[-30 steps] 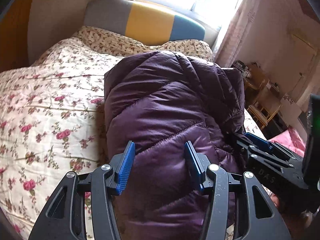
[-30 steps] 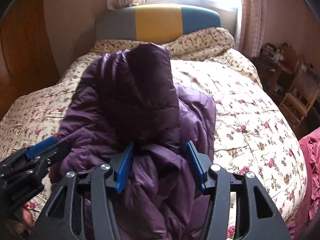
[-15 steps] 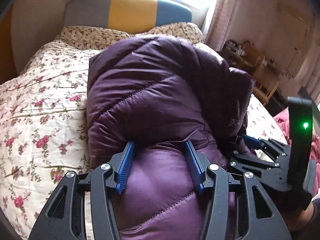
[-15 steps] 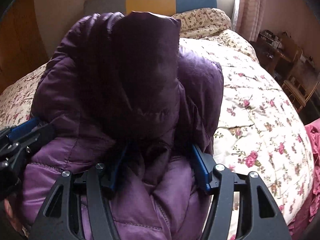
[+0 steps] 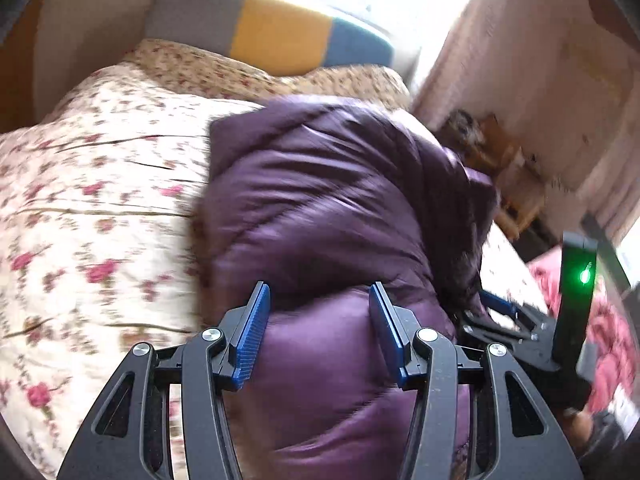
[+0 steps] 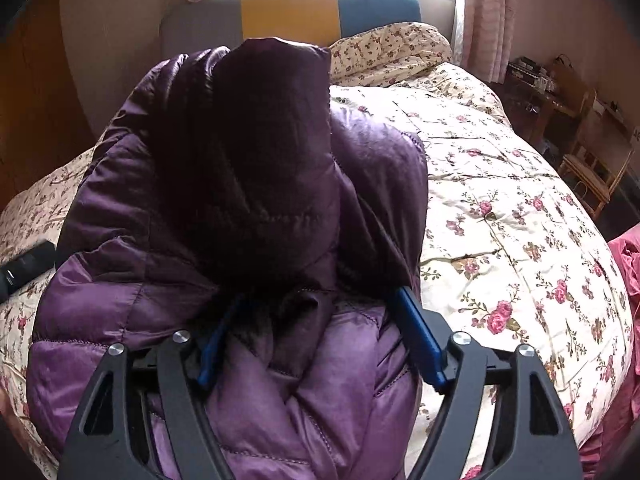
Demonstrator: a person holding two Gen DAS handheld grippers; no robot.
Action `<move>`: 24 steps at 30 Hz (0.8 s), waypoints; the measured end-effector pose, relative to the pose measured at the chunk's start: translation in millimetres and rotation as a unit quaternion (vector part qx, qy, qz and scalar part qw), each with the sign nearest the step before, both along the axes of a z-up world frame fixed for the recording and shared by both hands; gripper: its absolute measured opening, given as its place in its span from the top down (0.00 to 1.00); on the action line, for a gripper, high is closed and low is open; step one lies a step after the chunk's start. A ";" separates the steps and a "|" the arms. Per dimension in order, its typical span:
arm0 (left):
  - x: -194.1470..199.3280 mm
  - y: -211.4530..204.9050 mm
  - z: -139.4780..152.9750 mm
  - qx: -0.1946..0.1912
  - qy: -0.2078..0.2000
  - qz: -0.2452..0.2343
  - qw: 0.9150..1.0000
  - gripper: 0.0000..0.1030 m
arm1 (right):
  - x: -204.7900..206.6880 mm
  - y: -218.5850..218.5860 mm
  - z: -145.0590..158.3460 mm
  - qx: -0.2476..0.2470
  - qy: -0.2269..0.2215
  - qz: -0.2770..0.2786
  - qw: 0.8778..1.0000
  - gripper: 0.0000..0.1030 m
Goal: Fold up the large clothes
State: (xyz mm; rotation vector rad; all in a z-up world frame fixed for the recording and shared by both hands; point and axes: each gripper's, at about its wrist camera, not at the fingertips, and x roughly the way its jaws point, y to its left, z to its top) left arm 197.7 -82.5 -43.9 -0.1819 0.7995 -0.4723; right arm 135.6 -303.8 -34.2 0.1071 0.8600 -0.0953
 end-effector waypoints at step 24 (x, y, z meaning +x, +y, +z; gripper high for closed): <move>54.7 17.8 -55.3 -0.145 0.157 -0.052 0.976 0.31 | 4.3 -49.3 -17.9 0.206 0.003 0.015 0.978 0.48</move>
